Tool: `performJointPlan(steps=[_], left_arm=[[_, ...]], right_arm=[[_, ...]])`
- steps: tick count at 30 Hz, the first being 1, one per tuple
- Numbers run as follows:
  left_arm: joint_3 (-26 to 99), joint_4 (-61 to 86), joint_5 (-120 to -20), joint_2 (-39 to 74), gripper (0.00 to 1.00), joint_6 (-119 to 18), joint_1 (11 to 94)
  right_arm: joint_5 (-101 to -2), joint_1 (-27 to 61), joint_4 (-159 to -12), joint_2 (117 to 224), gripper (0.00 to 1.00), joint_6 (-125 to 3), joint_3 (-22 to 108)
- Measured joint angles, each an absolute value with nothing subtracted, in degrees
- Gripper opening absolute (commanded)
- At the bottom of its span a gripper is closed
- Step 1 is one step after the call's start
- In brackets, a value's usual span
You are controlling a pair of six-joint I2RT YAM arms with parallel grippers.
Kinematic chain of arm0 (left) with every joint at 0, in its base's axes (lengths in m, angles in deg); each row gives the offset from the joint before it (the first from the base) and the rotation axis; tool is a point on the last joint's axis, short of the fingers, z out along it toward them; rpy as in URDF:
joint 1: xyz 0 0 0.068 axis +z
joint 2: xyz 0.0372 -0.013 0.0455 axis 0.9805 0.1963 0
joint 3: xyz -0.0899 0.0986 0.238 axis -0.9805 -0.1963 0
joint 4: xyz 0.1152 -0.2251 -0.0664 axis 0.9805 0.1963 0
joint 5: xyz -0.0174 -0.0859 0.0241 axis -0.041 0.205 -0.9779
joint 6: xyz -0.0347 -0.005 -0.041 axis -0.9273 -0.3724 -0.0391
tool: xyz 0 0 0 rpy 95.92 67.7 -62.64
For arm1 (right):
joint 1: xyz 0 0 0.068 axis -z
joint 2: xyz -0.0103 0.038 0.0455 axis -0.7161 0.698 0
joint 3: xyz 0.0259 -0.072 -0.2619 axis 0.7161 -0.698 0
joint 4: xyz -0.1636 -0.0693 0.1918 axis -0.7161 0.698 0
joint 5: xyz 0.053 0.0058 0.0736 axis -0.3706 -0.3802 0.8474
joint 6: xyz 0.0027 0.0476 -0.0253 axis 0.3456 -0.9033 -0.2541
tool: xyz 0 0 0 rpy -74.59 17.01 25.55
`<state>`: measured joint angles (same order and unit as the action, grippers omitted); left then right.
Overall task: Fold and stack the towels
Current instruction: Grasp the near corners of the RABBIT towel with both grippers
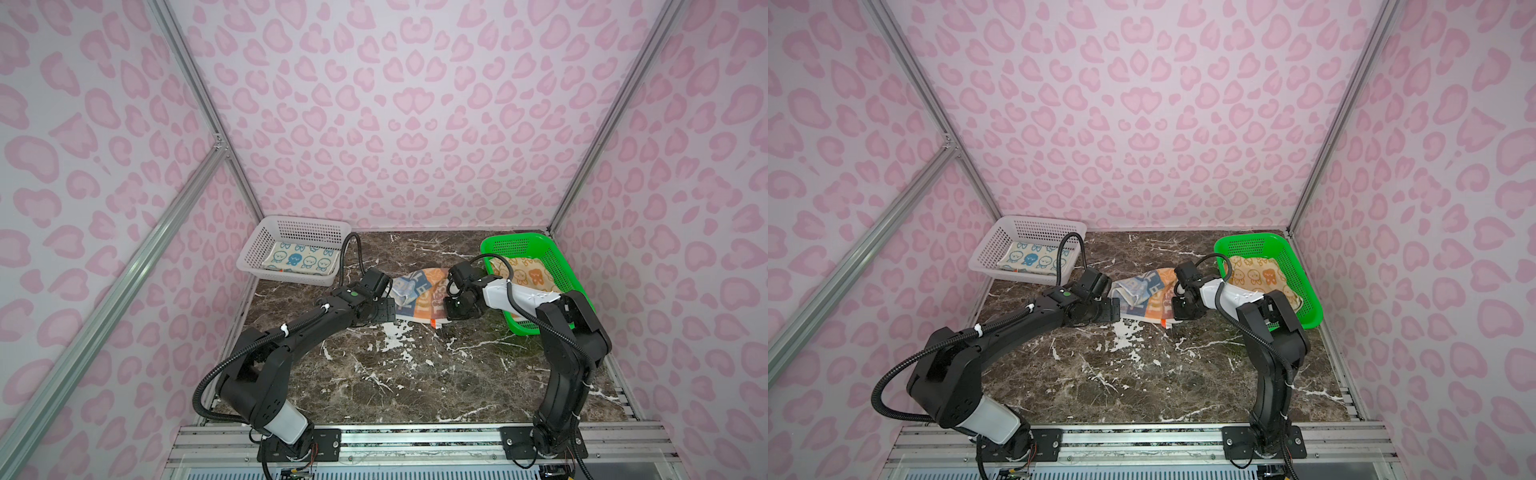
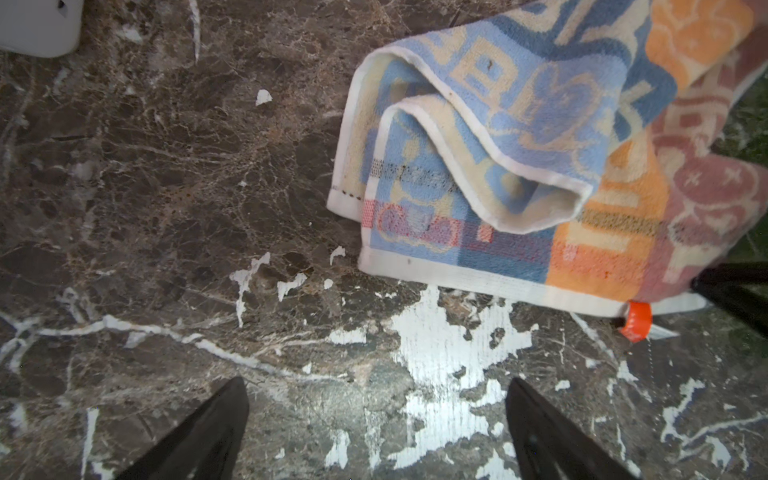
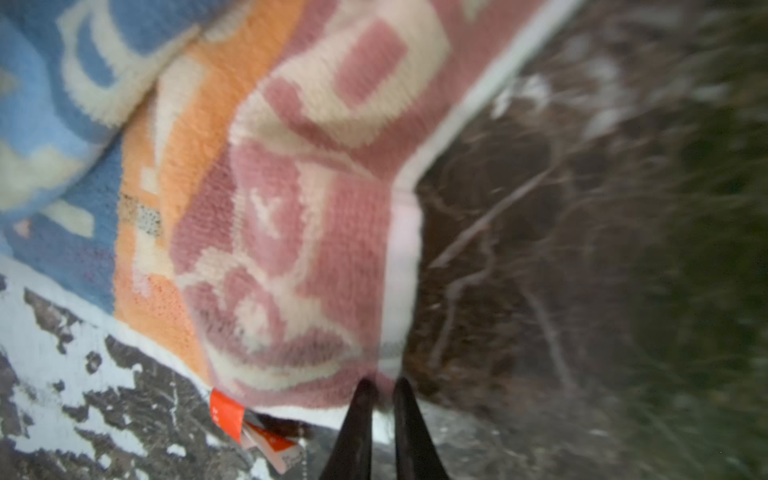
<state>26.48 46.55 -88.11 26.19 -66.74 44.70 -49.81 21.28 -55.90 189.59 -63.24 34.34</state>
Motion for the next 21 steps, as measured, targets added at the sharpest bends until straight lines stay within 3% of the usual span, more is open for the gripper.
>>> performJointPlan(steps=[4,8,16,21], left_arm=[[26.48,46.16,-87.94,26.95,0.97,-66.94,44.46],[27.09,45.55,-87.15,28.87,0.97,-66.96,44.22],[28.29,45.31,-85.88,31.21,0.97,-66.98,43.46],[28.29,45.33,-85.95,31.21,0.97,-66.96,43.35]], right_arm=[[-49.33,23.25,-55.01,186.03,0.37,-61.74,33.20],[-48.54,23.56,-54.94,183.89,0.43,-61.32,30.66],[-46.18,22.83,-56.27,186.57,0.43,-61.41,29.77],[-46.69,21.22,-56.36,188.91,0.32,-61.50,31.73]])
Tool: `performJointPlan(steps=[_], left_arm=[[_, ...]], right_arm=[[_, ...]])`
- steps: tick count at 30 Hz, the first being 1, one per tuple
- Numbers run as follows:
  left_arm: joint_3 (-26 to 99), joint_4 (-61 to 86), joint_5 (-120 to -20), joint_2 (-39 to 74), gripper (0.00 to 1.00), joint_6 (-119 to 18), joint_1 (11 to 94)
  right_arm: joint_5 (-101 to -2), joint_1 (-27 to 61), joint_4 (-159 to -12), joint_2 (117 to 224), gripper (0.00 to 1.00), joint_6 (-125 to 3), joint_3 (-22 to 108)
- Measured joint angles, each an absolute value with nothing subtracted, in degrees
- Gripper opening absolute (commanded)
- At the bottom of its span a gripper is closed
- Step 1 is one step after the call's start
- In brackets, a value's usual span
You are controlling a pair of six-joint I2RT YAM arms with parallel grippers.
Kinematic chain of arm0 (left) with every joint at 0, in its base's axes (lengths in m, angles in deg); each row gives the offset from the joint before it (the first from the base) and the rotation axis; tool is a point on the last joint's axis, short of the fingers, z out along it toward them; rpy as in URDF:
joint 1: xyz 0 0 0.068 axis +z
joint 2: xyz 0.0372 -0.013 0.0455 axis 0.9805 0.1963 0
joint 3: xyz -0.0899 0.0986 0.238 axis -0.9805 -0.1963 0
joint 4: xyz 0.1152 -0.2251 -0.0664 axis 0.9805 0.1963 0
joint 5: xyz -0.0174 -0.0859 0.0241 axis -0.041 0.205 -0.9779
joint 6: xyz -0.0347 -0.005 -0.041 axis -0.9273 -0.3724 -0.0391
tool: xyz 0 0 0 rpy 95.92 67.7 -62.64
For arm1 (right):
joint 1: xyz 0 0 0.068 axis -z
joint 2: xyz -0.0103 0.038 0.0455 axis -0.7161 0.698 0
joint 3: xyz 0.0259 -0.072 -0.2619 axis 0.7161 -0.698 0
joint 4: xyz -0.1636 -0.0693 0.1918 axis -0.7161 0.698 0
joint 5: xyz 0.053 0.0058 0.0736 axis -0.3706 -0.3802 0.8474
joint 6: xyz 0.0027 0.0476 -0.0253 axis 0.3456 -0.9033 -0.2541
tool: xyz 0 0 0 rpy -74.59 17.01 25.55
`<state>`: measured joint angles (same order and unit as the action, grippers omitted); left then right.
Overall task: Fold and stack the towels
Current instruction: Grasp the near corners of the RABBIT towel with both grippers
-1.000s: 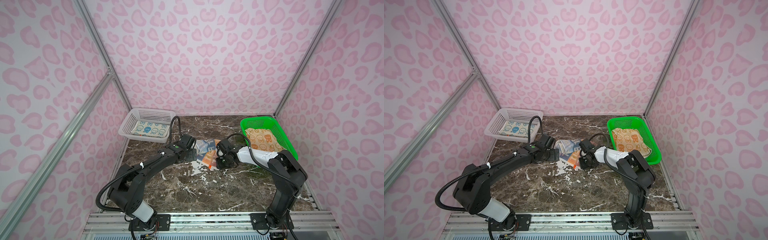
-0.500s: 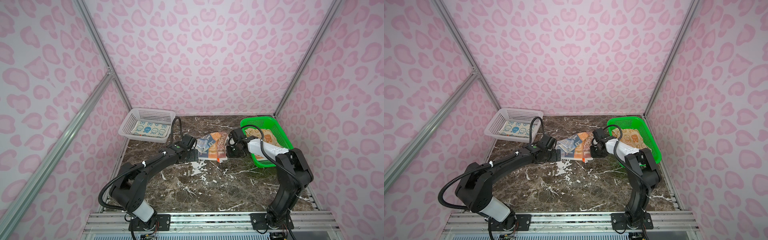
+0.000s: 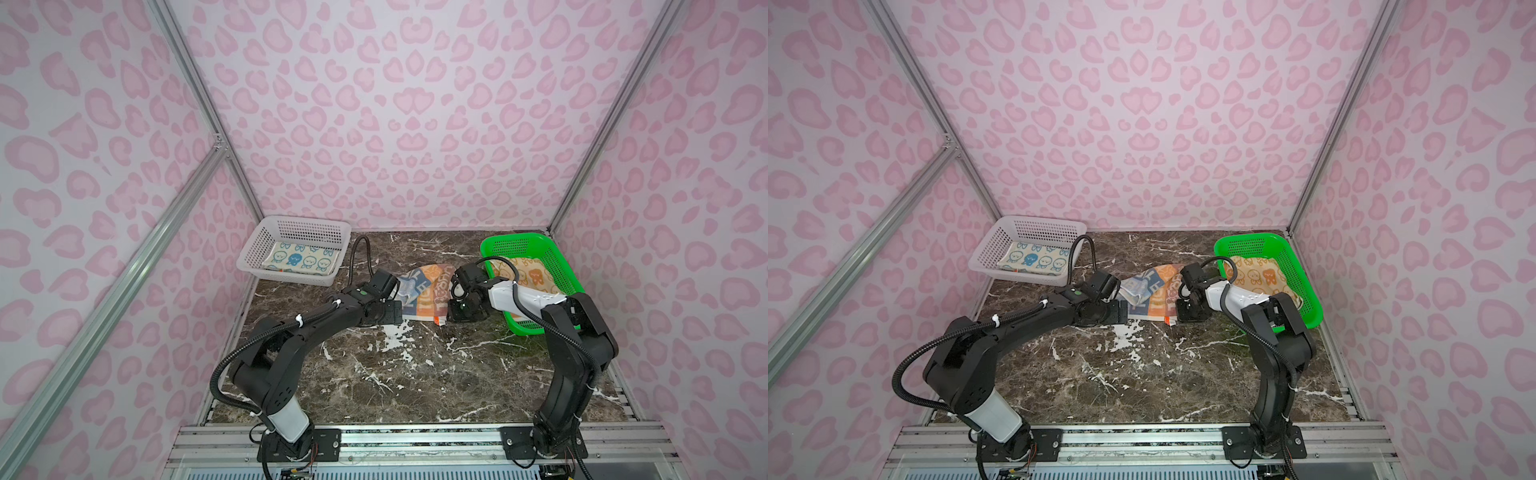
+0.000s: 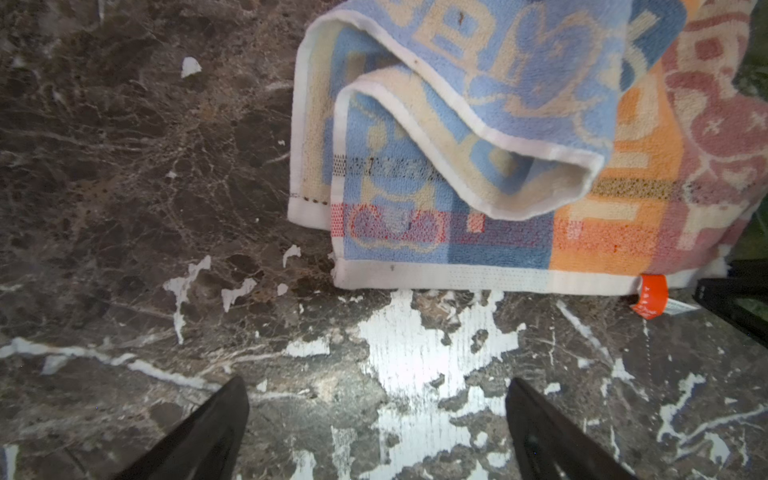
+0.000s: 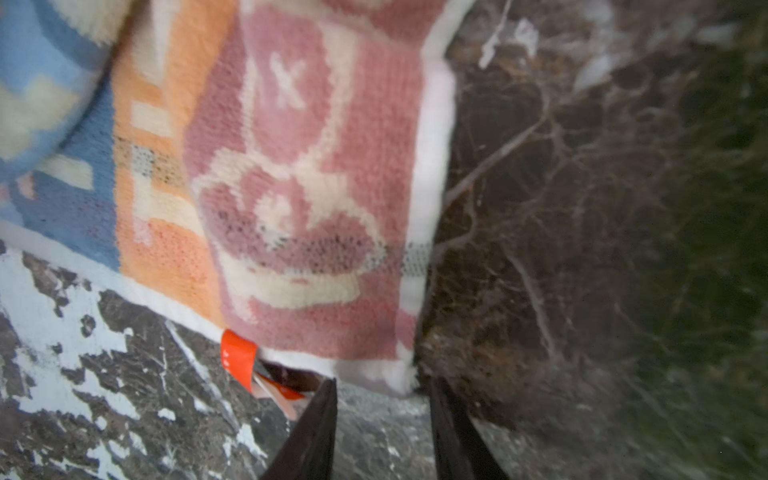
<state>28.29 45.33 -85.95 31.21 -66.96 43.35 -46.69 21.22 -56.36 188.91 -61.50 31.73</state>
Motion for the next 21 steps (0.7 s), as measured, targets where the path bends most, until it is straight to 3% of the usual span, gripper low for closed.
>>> performJointPlan(steps=[10,21], left_arm=[[28.27,45.44,-86.82,31.54,0.97,-66.94,43.37],[30.28,47.45,-88.29,36.11,0.98,-64.84,43.37]], right_arm=[[-48.43,20.26,-58.20,190.62,0.03,-63.00,32.61],[-49.18,20.10,-54.20,186.57,0.00,-63.62,32.81]])
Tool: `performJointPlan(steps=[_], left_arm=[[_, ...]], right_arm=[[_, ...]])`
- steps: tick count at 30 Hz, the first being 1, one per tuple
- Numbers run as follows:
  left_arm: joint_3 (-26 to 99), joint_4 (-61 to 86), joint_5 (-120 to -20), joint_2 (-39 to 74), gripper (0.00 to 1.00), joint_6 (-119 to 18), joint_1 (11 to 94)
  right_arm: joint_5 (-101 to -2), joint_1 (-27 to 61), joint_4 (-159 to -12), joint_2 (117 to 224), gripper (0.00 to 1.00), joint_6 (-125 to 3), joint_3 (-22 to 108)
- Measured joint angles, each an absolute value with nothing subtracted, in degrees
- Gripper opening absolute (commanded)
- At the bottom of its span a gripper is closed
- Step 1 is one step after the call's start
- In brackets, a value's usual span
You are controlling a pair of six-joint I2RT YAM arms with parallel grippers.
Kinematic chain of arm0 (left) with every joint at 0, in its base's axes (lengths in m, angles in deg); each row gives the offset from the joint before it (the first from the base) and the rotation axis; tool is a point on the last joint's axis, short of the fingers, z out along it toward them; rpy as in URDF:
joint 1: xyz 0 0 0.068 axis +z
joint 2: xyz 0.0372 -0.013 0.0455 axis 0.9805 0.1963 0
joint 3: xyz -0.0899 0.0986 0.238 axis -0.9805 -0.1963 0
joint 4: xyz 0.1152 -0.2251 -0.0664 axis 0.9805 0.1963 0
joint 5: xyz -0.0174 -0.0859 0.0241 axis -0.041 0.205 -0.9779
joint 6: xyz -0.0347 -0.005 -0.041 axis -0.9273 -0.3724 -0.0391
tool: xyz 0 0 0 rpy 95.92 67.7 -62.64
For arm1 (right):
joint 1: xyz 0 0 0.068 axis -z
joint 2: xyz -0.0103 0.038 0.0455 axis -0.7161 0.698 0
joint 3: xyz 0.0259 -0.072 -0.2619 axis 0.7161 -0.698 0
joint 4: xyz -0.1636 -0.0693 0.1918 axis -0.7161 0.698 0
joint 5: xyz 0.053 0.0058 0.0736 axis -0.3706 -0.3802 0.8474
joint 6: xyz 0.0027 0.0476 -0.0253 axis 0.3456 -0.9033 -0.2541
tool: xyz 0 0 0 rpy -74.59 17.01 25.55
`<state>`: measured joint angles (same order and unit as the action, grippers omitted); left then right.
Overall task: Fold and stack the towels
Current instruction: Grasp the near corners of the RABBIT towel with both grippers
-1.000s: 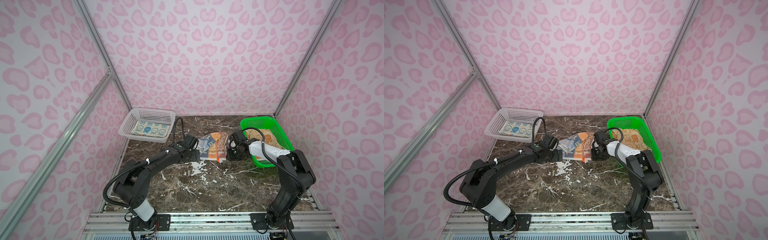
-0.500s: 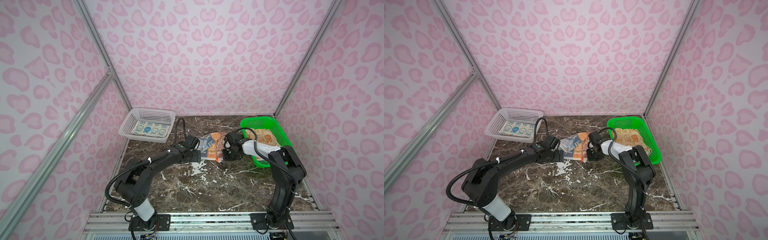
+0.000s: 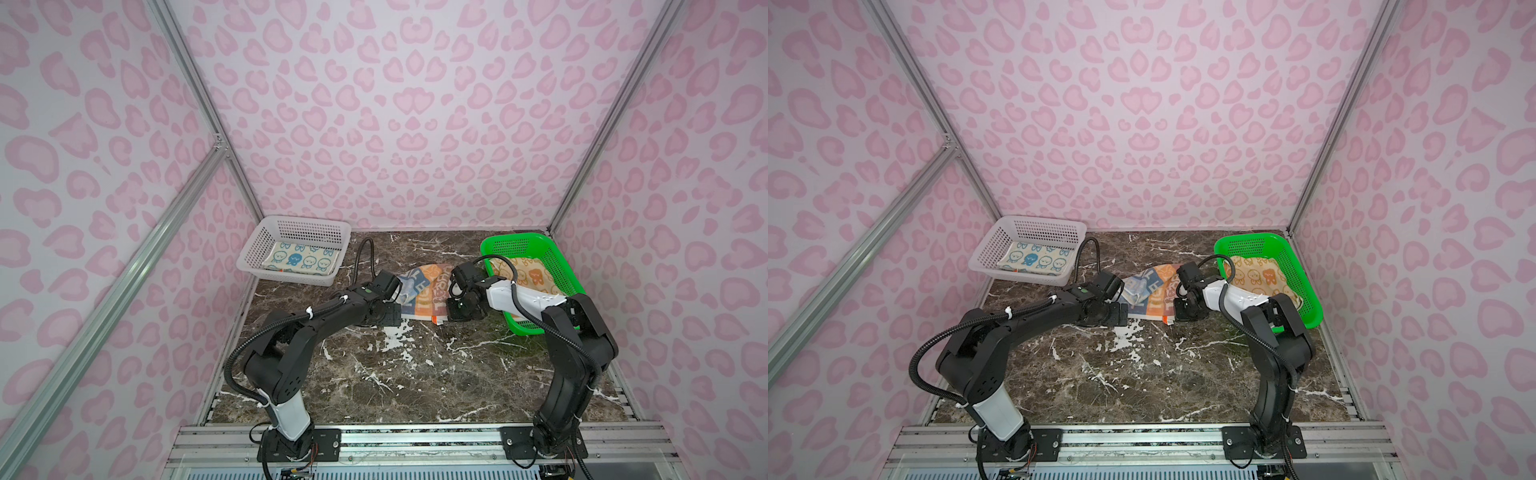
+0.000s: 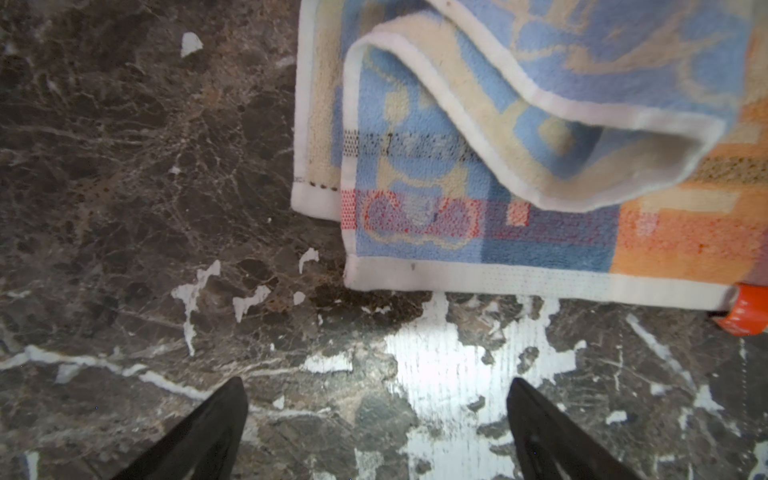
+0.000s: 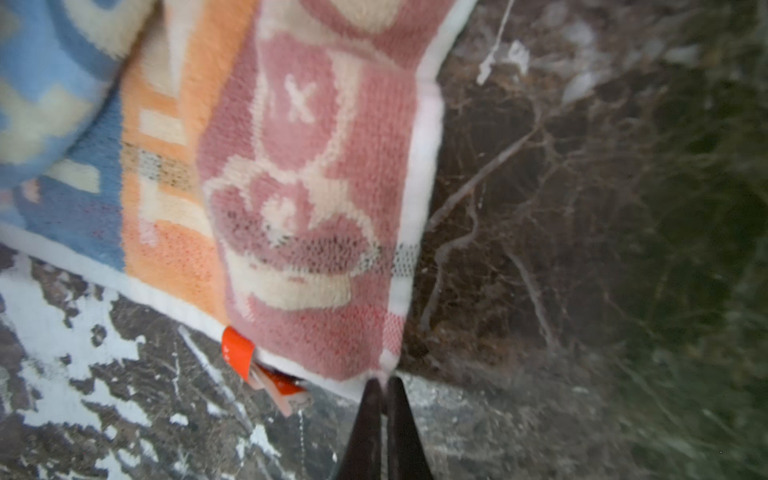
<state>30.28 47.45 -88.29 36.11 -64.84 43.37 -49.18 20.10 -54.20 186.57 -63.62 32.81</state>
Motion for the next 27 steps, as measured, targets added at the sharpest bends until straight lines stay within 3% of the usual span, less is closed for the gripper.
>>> performJointPlan(steps=[6,9,15,27], left_arm=[[32.93,48.00,-88.51,39.10,0.86,-64.42,43.37],[34.55,48.22,-88.42,41.38,0.74,-64.38,43.48],[36.69,48.59,-88.00,44.98,0.69,-63.96,44.09],[37.15,46.79,-87.26,47.04,0.48,-63.96,45.62]], right_arm=[[-49.18,19.75,-52.27,183.10,0.00,-63.59,34.75],[-49.15,19.51,-51.53,182.75,0.00,-63.59,34.90],[-49.09,19.23,-50.72,182.16,0.00,-63.62,34.90],[-48.32,18.77,-51.07,181.57,0.00,-63.77,33.64]])
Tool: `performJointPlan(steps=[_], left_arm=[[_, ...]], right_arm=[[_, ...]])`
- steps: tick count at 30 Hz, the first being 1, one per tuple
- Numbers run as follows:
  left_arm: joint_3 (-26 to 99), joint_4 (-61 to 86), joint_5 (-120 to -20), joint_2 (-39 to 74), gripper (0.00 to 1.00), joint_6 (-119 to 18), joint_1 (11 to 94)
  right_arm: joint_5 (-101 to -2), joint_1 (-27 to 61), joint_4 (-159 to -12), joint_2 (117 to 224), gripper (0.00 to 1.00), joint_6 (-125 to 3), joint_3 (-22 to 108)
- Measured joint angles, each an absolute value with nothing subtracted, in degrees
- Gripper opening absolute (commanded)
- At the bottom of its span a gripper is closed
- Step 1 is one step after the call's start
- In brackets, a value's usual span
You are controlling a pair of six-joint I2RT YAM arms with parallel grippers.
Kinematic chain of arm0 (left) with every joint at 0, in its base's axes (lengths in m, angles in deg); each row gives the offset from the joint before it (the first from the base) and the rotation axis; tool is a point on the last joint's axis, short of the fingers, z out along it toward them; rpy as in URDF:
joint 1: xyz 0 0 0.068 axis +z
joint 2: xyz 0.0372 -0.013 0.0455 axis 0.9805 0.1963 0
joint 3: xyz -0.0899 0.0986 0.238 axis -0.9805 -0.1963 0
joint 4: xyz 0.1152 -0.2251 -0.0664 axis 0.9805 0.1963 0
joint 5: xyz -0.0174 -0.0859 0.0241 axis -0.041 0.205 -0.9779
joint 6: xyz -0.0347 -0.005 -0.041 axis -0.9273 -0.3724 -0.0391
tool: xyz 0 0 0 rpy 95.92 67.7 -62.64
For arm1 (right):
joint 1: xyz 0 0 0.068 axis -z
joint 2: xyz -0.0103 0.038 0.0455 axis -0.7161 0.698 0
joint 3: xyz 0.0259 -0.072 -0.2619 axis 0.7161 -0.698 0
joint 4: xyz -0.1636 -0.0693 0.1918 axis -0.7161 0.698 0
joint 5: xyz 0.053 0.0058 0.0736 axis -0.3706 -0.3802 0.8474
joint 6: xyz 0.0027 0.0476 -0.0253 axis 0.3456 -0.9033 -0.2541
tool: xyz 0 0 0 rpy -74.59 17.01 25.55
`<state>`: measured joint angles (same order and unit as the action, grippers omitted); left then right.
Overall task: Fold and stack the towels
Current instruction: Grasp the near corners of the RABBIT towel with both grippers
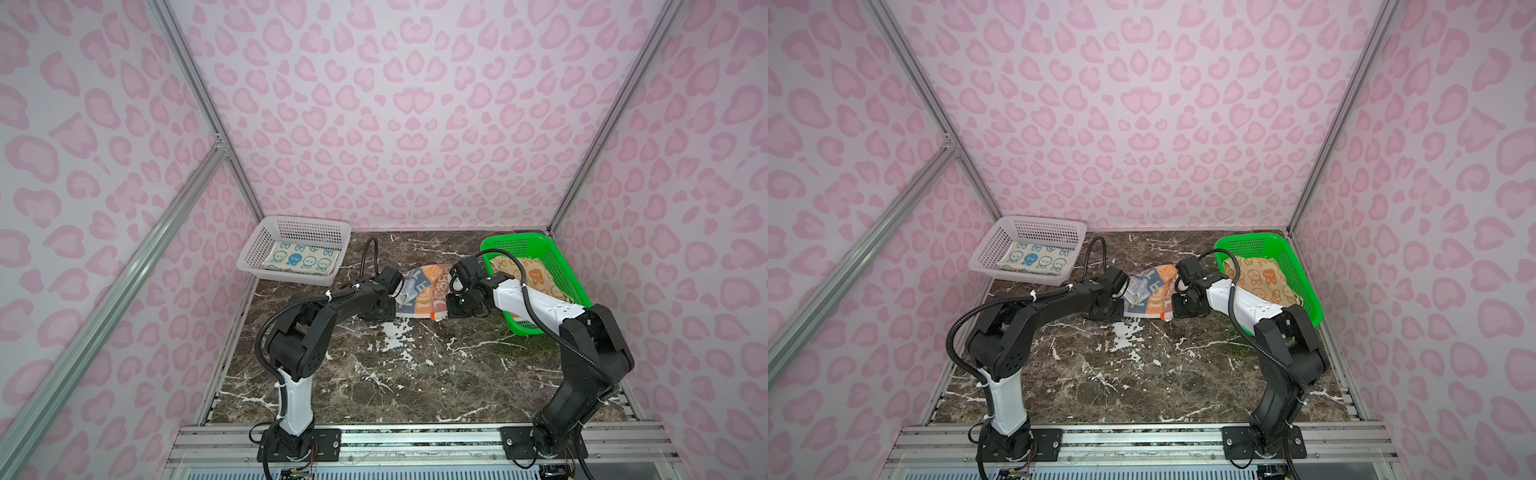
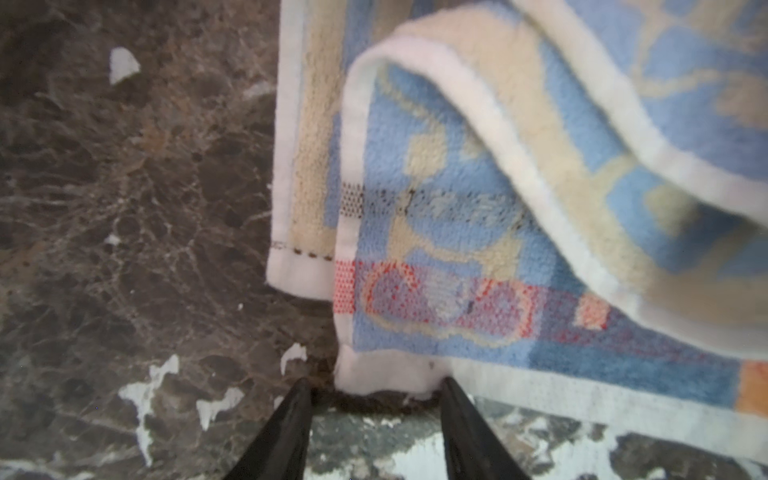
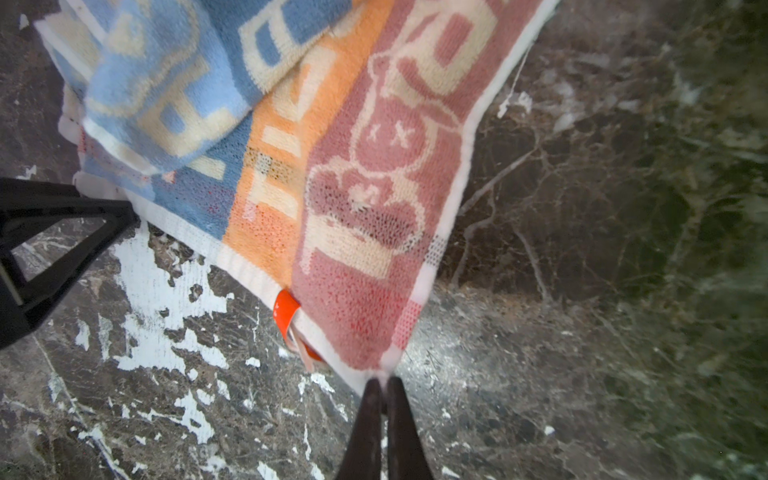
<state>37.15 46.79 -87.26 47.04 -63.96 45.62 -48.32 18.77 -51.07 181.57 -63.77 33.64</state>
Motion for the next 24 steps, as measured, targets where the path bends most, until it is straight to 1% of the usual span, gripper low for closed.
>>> performJointPlan(steps=[17,24], left_arm=[[37.47,44.50,-85.69,47.06,0.42,-64.88,46.56],[36.80,43.65,-85.69,45.77,0.41,-65.69,46.87]], right_arm=[[-47.95,18.46,-52.23,181.07,0.00,-63.99,31.87],[-47.87,18.49,-52.27,180.87,0.00,-63.97,31.87]])
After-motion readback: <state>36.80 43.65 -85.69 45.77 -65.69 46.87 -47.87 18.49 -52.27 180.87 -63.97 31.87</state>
